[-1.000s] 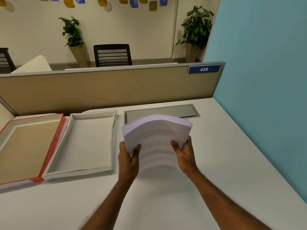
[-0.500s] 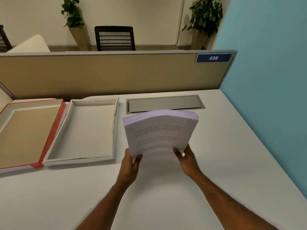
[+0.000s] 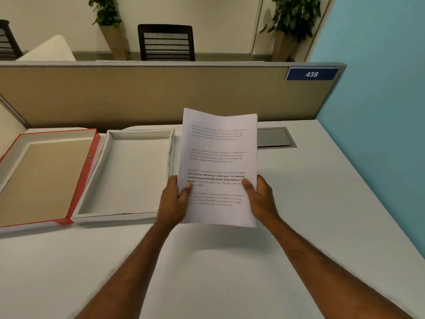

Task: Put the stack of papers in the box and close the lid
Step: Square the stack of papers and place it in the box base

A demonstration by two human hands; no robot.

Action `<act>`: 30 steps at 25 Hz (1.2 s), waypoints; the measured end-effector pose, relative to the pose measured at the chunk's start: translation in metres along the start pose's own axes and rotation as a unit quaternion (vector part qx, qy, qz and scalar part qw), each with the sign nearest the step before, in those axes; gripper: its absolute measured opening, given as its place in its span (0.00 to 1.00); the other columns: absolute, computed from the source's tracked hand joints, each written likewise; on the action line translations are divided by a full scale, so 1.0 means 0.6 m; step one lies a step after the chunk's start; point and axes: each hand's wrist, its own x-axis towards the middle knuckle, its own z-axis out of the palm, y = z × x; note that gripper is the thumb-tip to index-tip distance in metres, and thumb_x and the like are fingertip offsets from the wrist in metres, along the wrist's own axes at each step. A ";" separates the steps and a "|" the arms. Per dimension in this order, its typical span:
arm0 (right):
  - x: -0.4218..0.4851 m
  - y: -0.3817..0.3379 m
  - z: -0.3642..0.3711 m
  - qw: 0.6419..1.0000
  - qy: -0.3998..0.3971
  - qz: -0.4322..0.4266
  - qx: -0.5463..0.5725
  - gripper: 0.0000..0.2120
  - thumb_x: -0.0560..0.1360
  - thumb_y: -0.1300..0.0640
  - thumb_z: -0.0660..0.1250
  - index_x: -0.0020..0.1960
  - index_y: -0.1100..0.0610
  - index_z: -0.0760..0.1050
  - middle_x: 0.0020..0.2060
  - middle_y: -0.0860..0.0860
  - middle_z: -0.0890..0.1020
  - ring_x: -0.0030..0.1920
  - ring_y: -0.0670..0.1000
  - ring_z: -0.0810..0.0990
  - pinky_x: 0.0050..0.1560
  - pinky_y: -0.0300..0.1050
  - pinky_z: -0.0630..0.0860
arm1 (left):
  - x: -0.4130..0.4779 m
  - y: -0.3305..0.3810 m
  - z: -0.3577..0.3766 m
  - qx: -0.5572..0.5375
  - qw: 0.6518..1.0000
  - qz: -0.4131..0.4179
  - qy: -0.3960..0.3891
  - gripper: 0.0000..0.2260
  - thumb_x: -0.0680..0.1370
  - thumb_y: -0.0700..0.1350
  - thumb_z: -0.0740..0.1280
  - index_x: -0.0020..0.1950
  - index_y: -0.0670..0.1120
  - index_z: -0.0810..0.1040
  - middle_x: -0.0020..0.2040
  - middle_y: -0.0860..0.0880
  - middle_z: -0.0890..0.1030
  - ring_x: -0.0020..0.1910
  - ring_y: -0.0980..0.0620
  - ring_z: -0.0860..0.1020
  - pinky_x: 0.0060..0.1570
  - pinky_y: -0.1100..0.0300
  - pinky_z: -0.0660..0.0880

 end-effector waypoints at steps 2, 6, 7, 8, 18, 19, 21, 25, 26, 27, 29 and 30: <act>-0.004 -0.009 0.020 1.000 0.006 0.018 -0.013 0.13 0.78 0.50 0.63 0.56 0.58 0.75 0.52 0.52 0.83 0.49 0.53 0.83 0.50 0.53 0.81 | 0.012 -0.005 -0.023 0.035 0.999 -0.018 -0.013 0.13 0.80 0.49 0.64 0.58 0.41 0.72 0.50 0.50 0.77 0.45 0.53 0.77 0.41 0.64 0.72; -0.026 -0.012 0.072 0.998 -0.001 0.061 -0.026 0.14 0.78 0.50 0.64 0.55 0.61 0.76 0.52 0.55 0.84 0.48 0.55 0.83 0.50 0.54 0.81 | 0.001 -0.039 -0.068 0.061 0.996 -0.062 -0.034 0.11 0.79 0.52 0.64 0.54 0.45 0.72 0.48 0.51 0.77 0.46 0.50 0.78 0.37 0.66 0.70; -0.032 -0.013 0.086 0.997 -0.010 0.068 -0.027 0.14 0.78 0.50 0.64 0.55 0.61 0.76 0.52 0.55 0.84 0.48 0.55 0.83 0.50 0.54 0.81 | -0.004 -0.050 -0.081 0.063 0.995 -0.073 -0.033 0.10 0.79 0.52 0.64 0.53 0.46 0.72 0.47 0.52 0.77 0.45 0.51 0.78 0.36 0.67 0.70; -0.037 -0.016 0.101 0.997 -0.019 0.072 -0.028 0.14 0.78 0.50 0.63 0.55 0.61 0.76 0.52 0.55 0.84 0.48 0.55 0.83 0.49 0.53 0.81 | -0.008 -0.060 -0.094 0.064 0.994 -0.080 -0.033 0.09 0.79 0.52 0.64 0.53 0.47 0.71 0.47 0.52 0.77 0.45 0.52 0.78 0.36 0.68 0.70; 0.015 -0.105 0.288 0.996 -0.065 0.067 -0.011 0.16 0.78 0.49 0.63 0.55 0.62 0.76 0.53 0.56 0.83 0.48 0.56 0.82 0.48 0.48 0.79 | 0.082 -0.109 -0.271 0.074 0.991 -0.114 -0.001 0.13 0.79 0.52 0.64 0.55 0.43 0.72 0.51 0.47 0.79 0.44 0.49 0.80 0.36 0.64 0.74; 0.024 -0.109 0.311 0.995 -0.070 0.070 -0.011 0.16 0.78 0.49 0.63 0.55 0.62 0.76 0.53 0.57 0.83 0.49 0.56 0.82 0.49 0.49 0.79 | 0.095 -0.117 -0.288 0.077 0.990 -0.117 0.001 0.14 0.79 0.51 0.65 0.56 0.41 0.73 0.51 0.46 0.79 0.43 0.49 0.80 0.36 0.64 0.74; 0.042 -0.116 0.354 0.994 -0.079 0.079 -0.020 0.17 0.78 0.50 0.63 0.57 0.63 0.76 0.55 0.57 0.83 0.50 0.57 0.82 0.51 0.50 0.80 | 0.118 -0.137 -0.315 0.083 0.989 -0.126 0.004 0.16 0.79 0.49 0.65 0.58 0.38 0.74 0.52 0.45 0.79 0.42 0.51 0.78 0.35 0.65 0.72; 0.080 -0.122 0.420 0.986 -0.111 0.117 -0.035 0.20 0.78 0.49 0.63 0.62 0.63 0.75 0.59 0.58 0.82 0.54 0.59 0.82 0.55 0.53 0.80 | 0.165 -0.176 -0.355 0.070 0.985 -0.159 -0.020 0.18 0.79 0.48 0.66 0.60 0.35 0.76 0.56 0.39 0.81 0.50 0.41 0.81 0.47 0.50 0.79; 0.087 -0.122 0.431 0.985 -0.115 0.125 -0.037 0.20 0.78 0.49 0.63 0.62 0.63 0.75 0.59 0.58 0.82 0.54 0.58 0.82 0.53 0.51 0.80 | 0.177 -0.186 -0.358 0.068 0.982 -0.175 -0.024 0.18 0.79 0.49 0.66 0.60 0.35 0.76 0.56 0.38 0.81 0.50 0.40 0.81 0.48 0.49 0.79; 0.093 -0.120 0.442 0.983 -0.120 0.136 -0.040 0.20 0.78 0.49 0.63 0.63 0.63 0.74 0.59 0.58 0.81 0.54 0.58 0.82 0.51 0.49 0.79 | 0.186 -0.196 -0.360 0.070 0.979 -0.190 -0.025 0.18 0.79 0.50 0.65 0.59 0.36 0.75 0.56 0.38 0.81 0.50 0.40 0.81 0.48 0.50 0.78; 0.100 -0.113 0.462 0.978 -0.128 0.154 -0.051 0.20 0.79 0.50 0.63 0.63 0.63 0.74 0.60 0.58 0.81 0.55 0.58 0.82 0.48 0.46 0.77 | 0.198 -0.219 -0.363 0.073 0.974 -0.211 -0.031 0.18 0.79 0.50 0.65 0.59 0.36 0.75 0.56 0.39 0.81 0.50 0.40 0.80 0.49 0.48 0.78; 0.100 -0.109 0.469 0.978 -0.126 0.156 -0.061 0.20 0.79 0.50 0.63 0.63 0.63 0.73 0.60 0.58 0.81 0.55 0.59 0.82 0.47 0.45 0.76 | 0.201 -0.230 -0.362 0.072 0.972 -0.221 -0.035 0.18 0.79 0.50 0.65 0.58 0.36 0.75 0.56 0.38 0.81 0.51 0.40 0.80 0.51 0.46 0.79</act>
